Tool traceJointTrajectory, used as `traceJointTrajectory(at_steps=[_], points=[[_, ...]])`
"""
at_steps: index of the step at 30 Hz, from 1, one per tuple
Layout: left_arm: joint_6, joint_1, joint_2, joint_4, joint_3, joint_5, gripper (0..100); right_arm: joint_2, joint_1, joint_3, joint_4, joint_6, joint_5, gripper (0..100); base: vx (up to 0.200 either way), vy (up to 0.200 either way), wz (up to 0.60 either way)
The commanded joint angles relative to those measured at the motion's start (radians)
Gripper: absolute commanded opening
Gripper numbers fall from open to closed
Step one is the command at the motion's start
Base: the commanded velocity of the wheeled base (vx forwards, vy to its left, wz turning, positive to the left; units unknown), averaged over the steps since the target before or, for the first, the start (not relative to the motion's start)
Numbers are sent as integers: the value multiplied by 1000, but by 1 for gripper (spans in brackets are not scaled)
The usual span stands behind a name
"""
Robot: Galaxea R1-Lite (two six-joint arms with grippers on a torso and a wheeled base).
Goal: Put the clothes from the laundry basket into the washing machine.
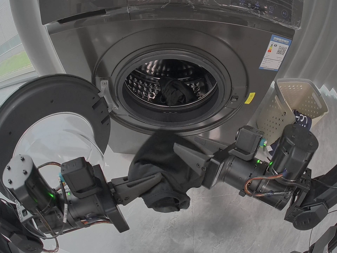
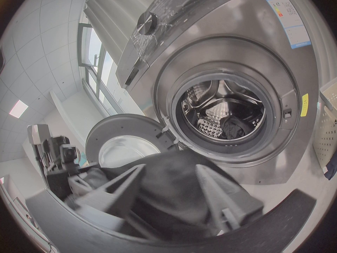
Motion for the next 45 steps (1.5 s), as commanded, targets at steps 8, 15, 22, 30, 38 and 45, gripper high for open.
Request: traceJointTrajectory(at_steps=[8, 15, 22, 30, 38, 45], points=[[-62, 51, -11, -149, -35, -2, 0, -28, -17, 117, 0, -29, -1, 100, 0, 0, 0], [-96, 54, -13, -156, -27, -2, 0, -25, -19, 144, -19, -40, -1, 100, 0, 0, 0], [-112, 65, -19, -158, -27, -10, 0, -4, -19, 152, -20, -42, -1, 100, 0, 0, 0], [-112, 65, -20, -161, -25, -31, 0, 59, -70, 126, -72, -71, -3, 100, 0, 0, 0], [-113, 65, -14, -201, -25, -43, 0, 124, -100, 97, -163, -81, 0, 100, 0, 0, 0], [-113, 66, -10, -201, -33, -42, 0, 144, -45, 105, -164, -80, -1, 100, 0, 0, 0]])
